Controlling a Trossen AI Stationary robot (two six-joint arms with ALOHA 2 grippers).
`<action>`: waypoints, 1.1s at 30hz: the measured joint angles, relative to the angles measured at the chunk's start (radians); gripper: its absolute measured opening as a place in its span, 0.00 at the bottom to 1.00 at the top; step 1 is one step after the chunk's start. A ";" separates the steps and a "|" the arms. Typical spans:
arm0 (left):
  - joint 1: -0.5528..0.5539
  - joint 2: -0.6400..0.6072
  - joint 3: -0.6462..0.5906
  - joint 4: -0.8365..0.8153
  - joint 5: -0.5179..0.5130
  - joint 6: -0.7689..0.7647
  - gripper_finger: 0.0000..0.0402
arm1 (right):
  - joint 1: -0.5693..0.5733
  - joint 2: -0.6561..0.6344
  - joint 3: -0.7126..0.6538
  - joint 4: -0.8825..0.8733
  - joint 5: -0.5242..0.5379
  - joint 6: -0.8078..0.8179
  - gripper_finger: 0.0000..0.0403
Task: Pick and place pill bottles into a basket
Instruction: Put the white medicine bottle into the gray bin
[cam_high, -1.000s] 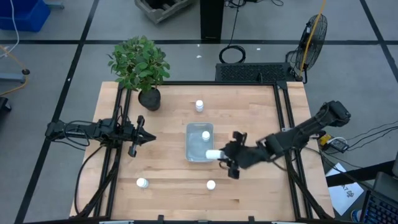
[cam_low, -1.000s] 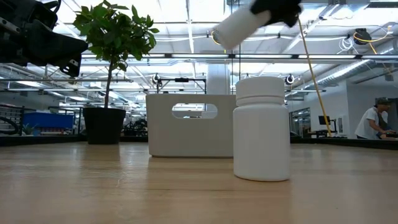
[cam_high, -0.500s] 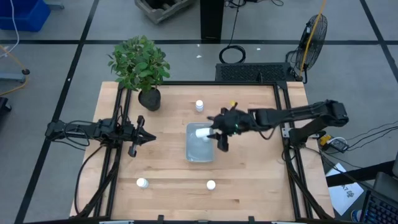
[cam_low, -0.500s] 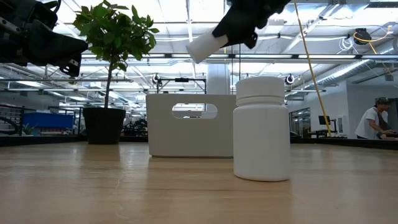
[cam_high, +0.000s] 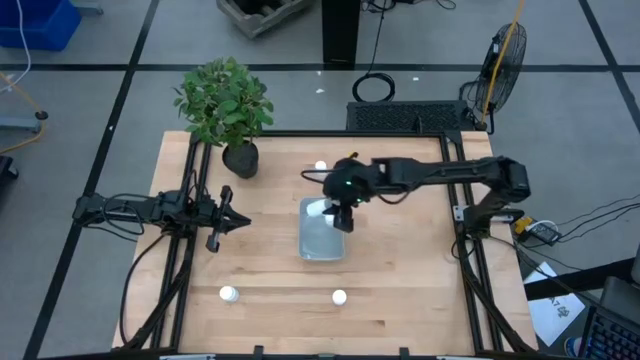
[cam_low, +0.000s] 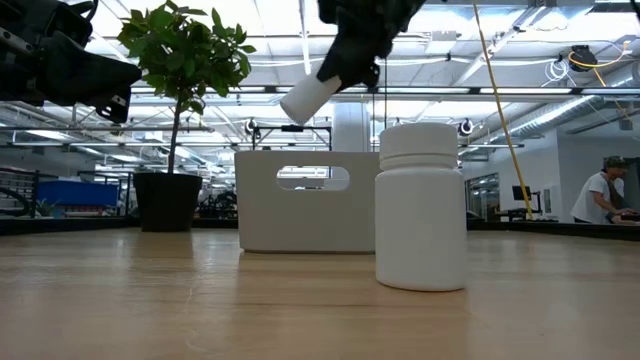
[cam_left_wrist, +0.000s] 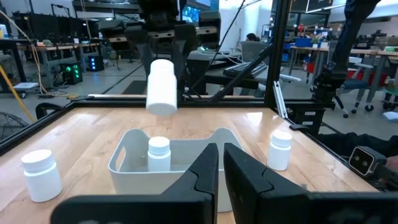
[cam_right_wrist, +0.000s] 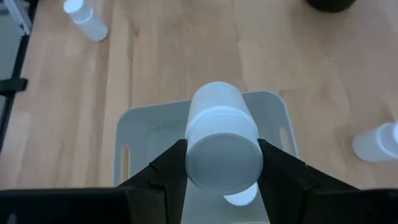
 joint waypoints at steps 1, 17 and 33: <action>0.000 0.000 0.000 0.000 0.000 0.000 0.08 | -0.003 0.023 0.032 -0.028 -0.016 -0.004 0.37; 0.000 0.000 0.000 -0.001 0.000 0.000 0.08 | -0.036 0.354 0.430 -0.428 -0.080 -0.133 0.38; 0.000 0.000 0.000 0.000 0.000 0.000 0.08 | 0.031 0.412 0.430 -0.507 -0.122 -0.194 0.37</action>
